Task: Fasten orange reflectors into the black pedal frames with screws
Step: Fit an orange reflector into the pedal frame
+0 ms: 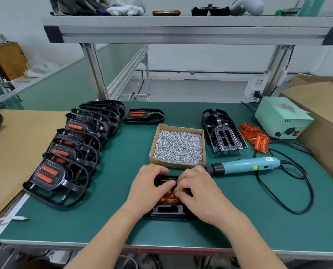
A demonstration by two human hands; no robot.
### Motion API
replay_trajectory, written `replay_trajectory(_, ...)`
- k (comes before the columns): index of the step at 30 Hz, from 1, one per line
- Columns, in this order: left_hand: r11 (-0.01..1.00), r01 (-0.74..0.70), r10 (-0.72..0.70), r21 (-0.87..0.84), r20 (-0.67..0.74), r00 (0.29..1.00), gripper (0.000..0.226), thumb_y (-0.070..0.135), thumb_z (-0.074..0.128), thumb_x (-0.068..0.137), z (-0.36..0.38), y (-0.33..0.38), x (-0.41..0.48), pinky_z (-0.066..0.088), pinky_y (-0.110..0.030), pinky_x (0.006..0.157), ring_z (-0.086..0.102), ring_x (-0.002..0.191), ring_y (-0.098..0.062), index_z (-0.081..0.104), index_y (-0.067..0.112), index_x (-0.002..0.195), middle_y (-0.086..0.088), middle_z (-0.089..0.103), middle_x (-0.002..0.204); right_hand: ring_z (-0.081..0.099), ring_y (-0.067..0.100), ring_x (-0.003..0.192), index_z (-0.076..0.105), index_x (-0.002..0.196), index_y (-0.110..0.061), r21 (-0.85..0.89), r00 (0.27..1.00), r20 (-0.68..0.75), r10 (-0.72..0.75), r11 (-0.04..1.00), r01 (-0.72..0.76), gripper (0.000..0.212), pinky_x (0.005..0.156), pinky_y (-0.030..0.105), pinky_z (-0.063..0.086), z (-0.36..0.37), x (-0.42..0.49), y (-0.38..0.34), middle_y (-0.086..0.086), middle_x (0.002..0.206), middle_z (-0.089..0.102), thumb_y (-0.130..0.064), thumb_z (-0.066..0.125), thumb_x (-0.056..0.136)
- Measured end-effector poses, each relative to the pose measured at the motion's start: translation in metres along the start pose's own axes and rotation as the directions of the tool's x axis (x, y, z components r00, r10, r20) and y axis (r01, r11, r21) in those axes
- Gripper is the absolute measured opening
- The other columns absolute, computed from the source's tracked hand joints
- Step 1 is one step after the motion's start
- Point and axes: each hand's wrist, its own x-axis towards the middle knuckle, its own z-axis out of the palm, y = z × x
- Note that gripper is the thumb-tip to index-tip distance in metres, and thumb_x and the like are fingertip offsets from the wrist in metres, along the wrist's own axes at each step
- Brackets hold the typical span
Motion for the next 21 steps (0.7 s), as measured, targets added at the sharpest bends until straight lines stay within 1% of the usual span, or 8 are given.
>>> replay_trajectory(3, 1.000, 0.003, -0.003, 0.005, 0.059, 0.998, 0.041, 0.059, 0.073, 0.071, -0.004, 0.002, 0.000, 0.040, -0.020, 0.091, 0.049, 0.104, 0.000, 0.068, 0.033, 0.103, 0.023, 0.060, 0.099, 0.054, 0.007, 0.087, 0.071, 0.081, -0.024, 0.213, 0.940, -0.285, 0.190, 0.968, -0.131, 0.013, 0.081, 0.023, 0.043, -0.003, -0.005, 0.009, -0.012, 0.084, 0.064, -0.018, 0.067, 0.092)
replay_trajectory(6, 0.999, -0.014, 0.010, 0.034, 0.123, 0.992, 0.056, 0.074, 0.057, 0.066, -0.007, 0.005, -0.001, 0.040, -0.026, 0.096, 0.048, 0.107, -0.001, 0.067, 0.037, 0.107, 0.023, 0.058, 0.102, 0.061, 0.007, 0.077, 0.065, 0.083, -0.027, 0.474, 0.745, -0.437, 0.505, 0.833, -0.286, 0.010, 0.074, 0.020, 0.047, -0.012, -0.010, 0.027, -0.012, 0.080, 0.067, -0.022, 0.068, 0.091)
replay_trajectory(8, 0.996, -0.031, 0.018, 0.082, 0.162, 0.987, 0.064, 0.075, 0.054, 0.065, -0.008, 0.006, 0.000, 0.039, -0.030, 0.100, 0.046, 0.108, -0.004, 0.066, 0.035, 0.112, 0.020, 0.057, 0.105, 0.059, 0.005, 0.078, 0.061, 0.090, -0.026, 0.669, 0.577, -0.447, 0.683, 0.684, -0.291, 0.012, 0.074, 0.021, 0.048, -0.019, -0.013, 0.039, -0.011, 0.086, 0.065, -0.017, 0.069, 0.092)
replay_trajectory(11, 0.994, -0.042, 0.024, 0.099, 0.185, 0.982, 0.069, 0.075, 0.053, 0.065, -0.009, 0.007, 0.000, 0.038, -0.033, 0.103, 0.045, 0.111, -0.004, 0.062, 0.034, 0.120, 0.020, 0.055, 0.108, 0.054, 0.006, 0.084, 0.055, 0.110, -0.017, 0.920, 0.351, -0.306, 0.885, 0.370, -0.130, 0.023, 0.074, 0.017, 0.046, -0.025, -0.021, 0.049, -0.007, 0.102, 0.056, -0.005, 0.065, 0.094)
replay_trajectory(13, 0.998, -0.034, 0.025, 0.050, 0.159, 0.987, 0.065, 0.072, 0.052, 0.069, -0.008, 0.009, -0.001, 0.038, -0.033, 0.103, 0.046, 0.111, -0.003, 0.060, 0.036, 0.122, 0.023, 0.055, 0.107, 0.054, 0.005, 0.087, 0.051, 0.124, -0.012, 0.979, 0.307, -0.177, 0.935, 0.198, -0.040, 0.032, 0.088, 0.024, 0.046, -0.030, -0.026, 0.053, -0.001, 0.114, 0.052, -0.001, 0.062, 0.096)
replay_trajectory(16, 0.991, -0.090, 0.088, 0.099, 0.027, 0.996, 0.050, 0.063, 0.052, 0.078, -0.004, 0.021, 0.010, 0.033, -0.031, 0.101, 0.047, 0.110, -0.004, 0.062, 0.035, 0.118, 0.021, 0.057, 0.106, 0.056, 0.009, 0.091, 0.051, 0.105, -0.018, 0.995, 0.352, -0.060, 0.934, 0.029, 0.092, 0.023, 0.109, 0.037, 0.045, -0.039, -0.027, 0.056, 0.004, 0.102, 0.053, 0.004, 0.054, 0.097)
replay_trajectory(19, 0.937, -0.222, 0.209, 0.269, 0.075, 0.975, 0.037, 0.051, 0.055, 0.088, 0.012, 0.054, 0.041, 0.031, -0.036, 0.100, 0.046, 0.110, -0.012, 0.064, 0.029, 0.118, 0.013, 0.061, 0.110, 0.054, 0.030, 0.133, 0.049, 0.131, 0.003, 0.980, 0.351, 0.001, 0.937, -0.071, 0.185, 0.033, 0.108, 0.040, 0.047, -0.041, -0.028, 0.060, 0.017, 0.130, 0.060, 0.005, 0.050, 0.098)
replay_trajectory(21, 0.882, -0.312, 0.253, 0.354, 0.202, 0.946, 0.040, 0.050, 0.055, 0.090, 0.032, 0.081, 0.063, 0.031, -0.040, 0.099, 0.048, 0.112, -0.019, 0.064, 0.025, 0.121, 0.006, 0.064, 0.114, 0.044, 0.036, 0.141, 0.039, 0.144, 0.011, 0.964, 0.317, 0.021, 0.948, -0.103, 0.245, 0.047, 0.105, 0.037, 0.048, -0.039, -0.028, 0.060, 0.032, 0.146, 0.046, 0.006, 0.048, 0.098)
